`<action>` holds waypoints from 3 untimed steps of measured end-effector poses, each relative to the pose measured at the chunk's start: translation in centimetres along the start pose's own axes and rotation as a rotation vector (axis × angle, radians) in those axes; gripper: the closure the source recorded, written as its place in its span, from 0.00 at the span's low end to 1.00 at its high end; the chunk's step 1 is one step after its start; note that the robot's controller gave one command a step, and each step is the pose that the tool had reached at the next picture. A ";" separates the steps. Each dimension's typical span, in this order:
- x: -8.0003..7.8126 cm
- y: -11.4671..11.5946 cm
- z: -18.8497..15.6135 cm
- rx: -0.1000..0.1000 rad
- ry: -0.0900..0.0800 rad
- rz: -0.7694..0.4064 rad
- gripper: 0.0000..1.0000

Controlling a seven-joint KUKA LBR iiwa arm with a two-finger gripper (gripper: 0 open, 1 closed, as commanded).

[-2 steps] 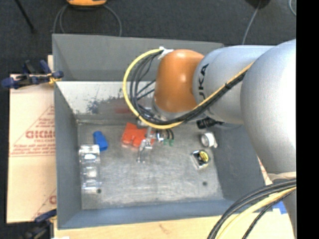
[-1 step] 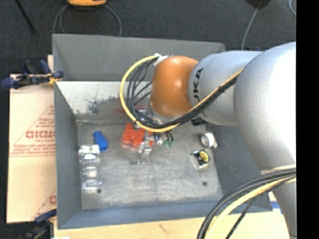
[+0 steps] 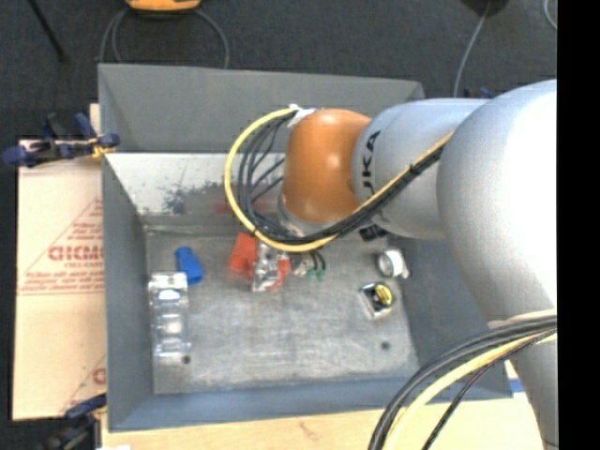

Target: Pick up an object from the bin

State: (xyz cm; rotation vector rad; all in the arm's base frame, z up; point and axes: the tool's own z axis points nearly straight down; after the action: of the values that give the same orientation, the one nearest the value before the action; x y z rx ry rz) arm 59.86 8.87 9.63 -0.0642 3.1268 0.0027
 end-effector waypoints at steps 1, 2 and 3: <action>0.1 0.3 -0.4 0.002 0.004 -0.039 1.00; 0.2 0.3 -0.3 0.003 0.008 -0.040 0.00; -1.0 -1.3 -5.9 0.000 0.003 0.008 0.00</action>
Offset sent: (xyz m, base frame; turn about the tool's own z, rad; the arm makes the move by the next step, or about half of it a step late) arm -0.0034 0.0052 0.0029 -0.0432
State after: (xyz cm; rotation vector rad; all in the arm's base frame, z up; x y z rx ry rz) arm 60.84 7.64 15.51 -0.0520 3.1303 0.0025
